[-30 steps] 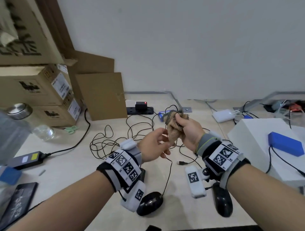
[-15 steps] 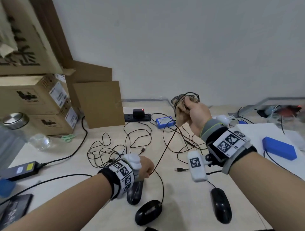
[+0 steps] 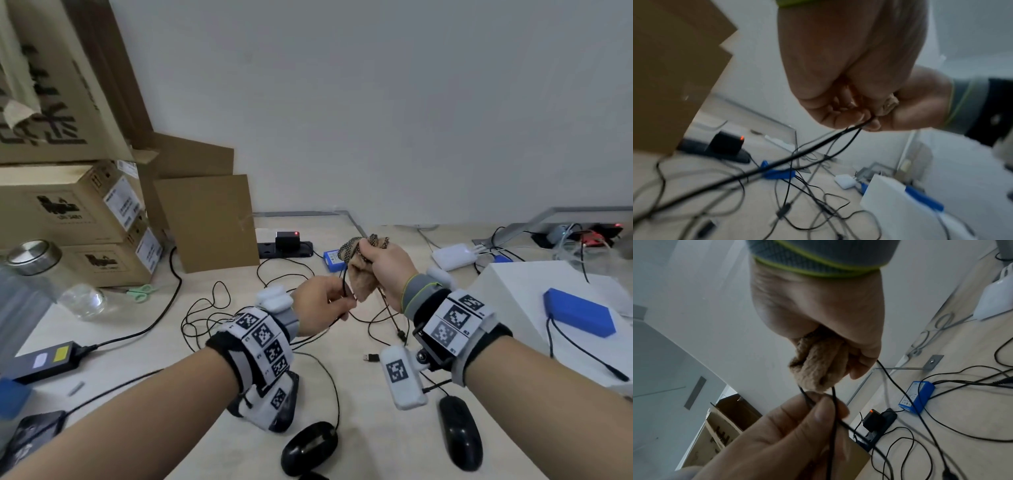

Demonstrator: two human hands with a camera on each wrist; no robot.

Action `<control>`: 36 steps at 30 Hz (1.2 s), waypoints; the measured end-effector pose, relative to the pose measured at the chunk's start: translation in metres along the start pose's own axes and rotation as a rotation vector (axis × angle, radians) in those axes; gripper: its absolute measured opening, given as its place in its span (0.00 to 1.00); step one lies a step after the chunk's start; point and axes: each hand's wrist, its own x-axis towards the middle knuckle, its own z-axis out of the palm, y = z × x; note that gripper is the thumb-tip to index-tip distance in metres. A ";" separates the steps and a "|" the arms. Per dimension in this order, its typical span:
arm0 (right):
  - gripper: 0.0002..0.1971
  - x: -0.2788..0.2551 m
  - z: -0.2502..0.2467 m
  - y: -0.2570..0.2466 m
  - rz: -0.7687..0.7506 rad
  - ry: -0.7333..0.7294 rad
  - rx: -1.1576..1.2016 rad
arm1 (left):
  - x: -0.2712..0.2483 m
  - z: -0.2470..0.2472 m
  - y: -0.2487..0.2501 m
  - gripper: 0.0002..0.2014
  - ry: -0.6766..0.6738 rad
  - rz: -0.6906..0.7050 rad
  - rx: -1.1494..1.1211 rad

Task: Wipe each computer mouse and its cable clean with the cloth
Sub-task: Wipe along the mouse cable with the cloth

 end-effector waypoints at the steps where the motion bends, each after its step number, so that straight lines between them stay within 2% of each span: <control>1: 0.22 0.005 -0.003 0.005 0.008 0.016 -0.012 | 0.000 0.001 -0.002 0.09 -0.027 -0.009 0.046; 3: 0.26 0.018 -0.008 0.014 0.001 0.035 -0.049 | 0.000 0.001 -0.004 0.07 -0.066 -0.027 0.142; 5: 0.25 0.011 -0.007 0.006 -0.007 0.058 -0.092 | -0.003 0.001 -0.008 0.06 -0.121 -0.026 0.300; 8: 0.20 -0.010 -0.008 -0.007 -0.046 0.087 -0.164 | -0.008 -0.002 -0.015 0.11 -0.235 -0.048 0.529; 10: 0.23 -0.014 -0.010 -0.009 -0.071 0.099 -0.177 | -0.006 -0.007 -0.025 0.12 -0.284 -0.092 0.592; 12: 0.24 -0.014 -0.014 -0.008 -0.081 0.088 -0.176 | 0.000 -0.016 -0.033 0.11 -0.178 -0.173 0.451; 15: 0.23 -0.011 -0.023 -0.004 -0.063 0.115 -0.204 | 0.009 -0.035 -0.046 0.12 0.218 -0.283 0.108; 17: 0.20 -0.010 -0.032 -0.002 -0.053 0.184 -0.211 | 0.012 -0.054 -0.052 0.12 0.417 -0.337 0.072; 18: 0.19 -0.010 -0.037 -0.002 -0.044 0.220 -0.189 | 0.013 -0.064 -0.054 0.11 0.448 -0.364 0.136; 19: 0.18 -0.009 -0.041 -0.002 -0.038 0.254 -0.166 | 0.015 -0.072 -0.057 0.11 0.416 -0.399 0.228; 22: 0.17 -0.003 -0.048 -0.001 -0.031 0.310 -0.130 | 0.016 -0.084 -0.059 0.10 0.129 -0.497 0.636; 23: 0.16 -0.001 -0.048 -0.001 -0.037 0.321 -0.120 | 0.016 -0.084 -0.062 0.10 0.115 -0.520 0.713; 25: 0.13 0.003 -0.048 -0.002 -0.042 0.327 -0.116 | 0.018 -0.083 -0.077 0.11 0.193 -0.595 0.630; 28: 0.13 0.009 -0.046 -0.003 -0.044 0.313 -0.087 | 0.021 -0.080 -0.097 0.20 0.350 -0.714 0.167; 30: 0.15 0.011 -0.043 -0.001 -0.030 0.278 -0.031 | 0.023 -0.074 -0.096 0.28 0.461 -0.676 -0.002; 32: 0.15 0.013 -0.040 0.003 0.005 0.214 0.052 | 0.023 -0.064 -0.083 0.36 0.508 -0.560 0.040; 34: 0.13 0.013 -0.035 0.006 0.044 0.138 0.159 | 0.022 -0.052 -0.059 0.29 0.509 -0.365 0.050; 36: 0.11 0.012 -0.027 0.006 0.073 0.094 0.275 | 0.020 -0.036 -0.031 0.15 0.370 -0.155 0.001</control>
